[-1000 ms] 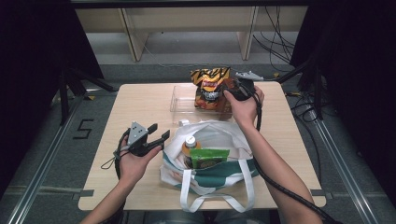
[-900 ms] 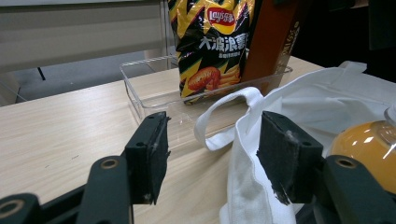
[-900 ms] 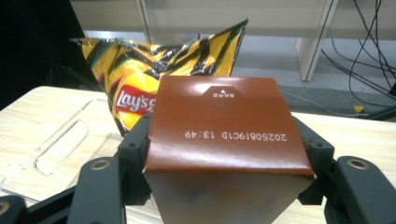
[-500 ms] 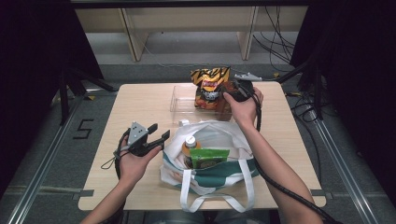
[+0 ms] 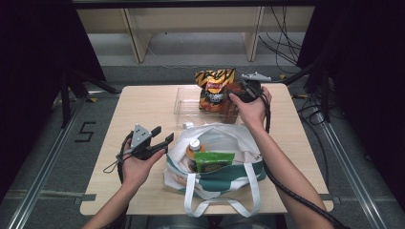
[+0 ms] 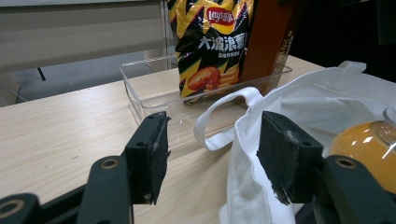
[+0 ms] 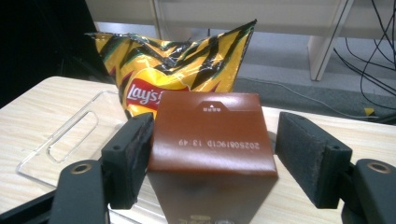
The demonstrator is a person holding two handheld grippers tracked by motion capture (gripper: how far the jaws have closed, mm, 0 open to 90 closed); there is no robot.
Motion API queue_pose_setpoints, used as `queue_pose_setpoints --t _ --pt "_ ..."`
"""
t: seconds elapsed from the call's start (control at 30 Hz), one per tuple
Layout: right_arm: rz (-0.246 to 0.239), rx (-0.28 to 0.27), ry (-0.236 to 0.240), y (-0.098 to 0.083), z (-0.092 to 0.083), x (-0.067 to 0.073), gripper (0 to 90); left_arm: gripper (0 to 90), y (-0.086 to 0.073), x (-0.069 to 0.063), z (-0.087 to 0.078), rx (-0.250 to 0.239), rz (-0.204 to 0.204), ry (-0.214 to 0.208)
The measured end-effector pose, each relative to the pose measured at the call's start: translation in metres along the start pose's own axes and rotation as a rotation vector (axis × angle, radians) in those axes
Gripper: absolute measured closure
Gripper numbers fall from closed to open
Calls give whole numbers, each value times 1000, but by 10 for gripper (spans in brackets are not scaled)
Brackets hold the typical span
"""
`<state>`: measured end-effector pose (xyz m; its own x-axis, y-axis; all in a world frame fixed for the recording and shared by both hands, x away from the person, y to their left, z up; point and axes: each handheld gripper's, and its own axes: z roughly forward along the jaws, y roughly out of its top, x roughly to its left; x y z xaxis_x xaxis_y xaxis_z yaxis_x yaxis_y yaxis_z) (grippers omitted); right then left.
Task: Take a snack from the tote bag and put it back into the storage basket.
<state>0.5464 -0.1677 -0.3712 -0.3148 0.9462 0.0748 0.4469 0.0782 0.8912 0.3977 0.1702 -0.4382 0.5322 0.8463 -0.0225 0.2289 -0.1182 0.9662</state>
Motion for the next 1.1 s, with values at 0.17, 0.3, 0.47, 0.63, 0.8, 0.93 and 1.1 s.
queue_pose_setpoints --t 0.17,0.3,0.47,0.63,0.8,0.93,1.1 --pt "5 -19 13 -2 -8 1 293 423 -1 0 0 2 0 1" --pt "7 -23 19 -4 -15 1 293 424 0 0 0 3 2 2" --pt "-22 -43 30 -3 -27 0 310 424 -1 1 0 1 0 6" --pt "-21 -61 41 -3 -39 -3 323 424 -1 1 0 4 0 10" --pt "-22 -64 51 -5 -50 -6 361 424 -2 1 1 8 -1 9" --pt "-43 -62 71 -9 -58 -8 412 424 -2 1 0 8 -1 13" --pt "-62 -50 99 -15 -69 -7 494 424 -2 1 0 10 -3 16"
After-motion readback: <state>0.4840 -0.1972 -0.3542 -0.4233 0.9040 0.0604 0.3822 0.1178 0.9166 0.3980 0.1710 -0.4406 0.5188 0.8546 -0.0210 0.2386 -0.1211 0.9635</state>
